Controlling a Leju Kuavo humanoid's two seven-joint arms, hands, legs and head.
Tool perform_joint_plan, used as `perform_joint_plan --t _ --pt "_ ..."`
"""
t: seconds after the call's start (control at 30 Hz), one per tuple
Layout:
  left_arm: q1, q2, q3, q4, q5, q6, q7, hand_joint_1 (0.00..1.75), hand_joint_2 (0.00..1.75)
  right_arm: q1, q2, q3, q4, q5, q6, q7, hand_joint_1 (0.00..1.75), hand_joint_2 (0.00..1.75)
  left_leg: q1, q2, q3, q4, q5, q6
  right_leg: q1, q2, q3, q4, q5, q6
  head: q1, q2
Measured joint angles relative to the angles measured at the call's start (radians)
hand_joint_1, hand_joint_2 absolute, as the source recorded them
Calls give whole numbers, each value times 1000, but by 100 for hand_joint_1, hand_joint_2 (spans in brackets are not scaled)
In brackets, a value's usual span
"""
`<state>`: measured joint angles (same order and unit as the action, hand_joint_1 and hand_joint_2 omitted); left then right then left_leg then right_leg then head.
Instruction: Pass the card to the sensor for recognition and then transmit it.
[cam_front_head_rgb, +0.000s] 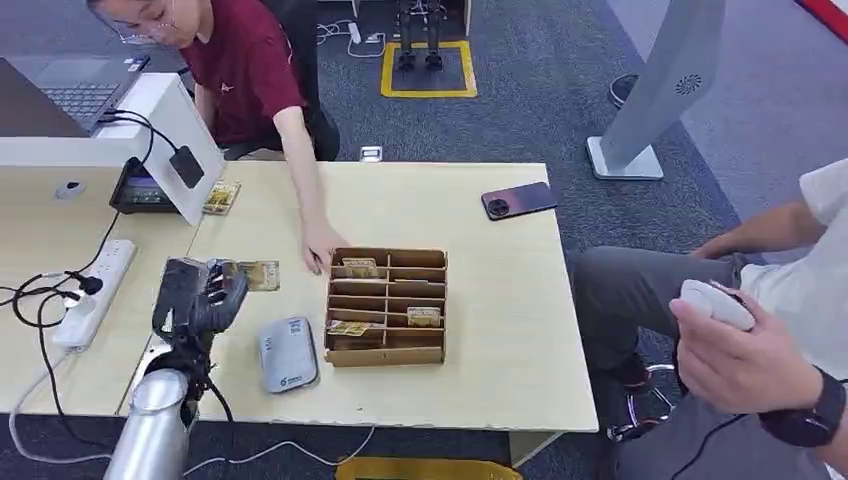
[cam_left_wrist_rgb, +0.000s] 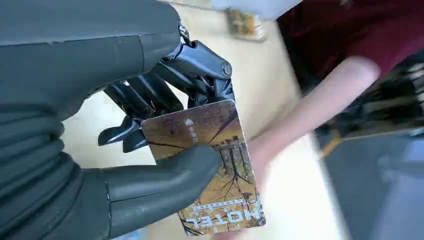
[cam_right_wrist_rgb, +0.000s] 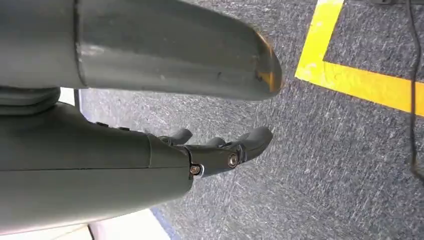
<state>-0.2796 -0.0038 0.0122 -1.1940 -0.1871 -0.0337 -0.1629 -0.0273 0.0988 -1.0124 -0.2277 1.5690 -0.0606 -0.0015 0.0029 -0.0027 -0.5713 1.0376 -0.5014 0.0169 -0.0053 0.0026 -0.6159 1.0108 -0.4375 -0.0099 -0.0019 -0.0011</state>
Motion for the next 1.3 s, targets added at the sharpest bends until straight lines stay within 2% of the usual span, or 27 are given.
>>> perform_joint_plan --t 0.13,0.27,0.33,0.43,0.6,0.73,0.83,0.97,1.07,1.3 --pt "-115 10 0 -27 48 44 27 175 175 -3 0 14 0 0 -4 0 0 0 0 -1 -1 0 0 0 -1 -1 0 0 1 0 0 0" --pt "-144 16 0 -39 65 60 31 175 175 -1 0 19 0 0 -5 0 0 0 0 -1 0 0 0 0 -1 -1 0 0 1 0 0 0" --pt "-152 15 -1 -39 47 88 6 175 175 -2 0 21 0 0 -5 0 0 0 0 0 0 0 0 0 0 0 -1 0 1 0 -1 0" --pt "-206 11 -20 -48 -87 211 -43 175 175 -3 0 39 0 0 -5 -1 0 0 0 -1 -1 0 1 0 0 -1 -1 0 1 0 -1 0" --pt "-312 22 -91 -56 -414 346 -43 175 175 -9 -2 87 0 0 0 -2 0 0 0 -1 -1 0 1 0 0 -1 -1 0 2 1 -1 0" --pt "-386 68 -147 -23 -764 506 -45 175 175 -8 -13 140 3 0 17 -8 0 0 0 2 -1 0 1 0 0 2 -2 0 3 1 -1 0" --pt "-433 109 -186 47 -954 605 -46 175 175 -11 -26 182 4 0 26 -22 0 0 0 2 -1 0 1 0 0 2 -2 0 3 1 -1 0" --pt "-478 141 -225 147 -1076 670 -34 175 175 -13 -38 219 9 0 28 -31 0 0 0 2 -1 0 1 0 0 2 -2 0 3 1 -1 0" --pt "-490 152 -237 201 -1081 683 -31 175 175 -12 -45 231 11 -2 28 -36 0 0 0 2 -1 0 1 0 0 2 -2 0 3 0 -2 0" --pt "-490 165 -240 255 -1080 693 -21 175 175 -12 -54 242 17 -3 34 -36 0 0 0 2 -1 0 1 0 0 3 -2 0 3 0 -1 0"
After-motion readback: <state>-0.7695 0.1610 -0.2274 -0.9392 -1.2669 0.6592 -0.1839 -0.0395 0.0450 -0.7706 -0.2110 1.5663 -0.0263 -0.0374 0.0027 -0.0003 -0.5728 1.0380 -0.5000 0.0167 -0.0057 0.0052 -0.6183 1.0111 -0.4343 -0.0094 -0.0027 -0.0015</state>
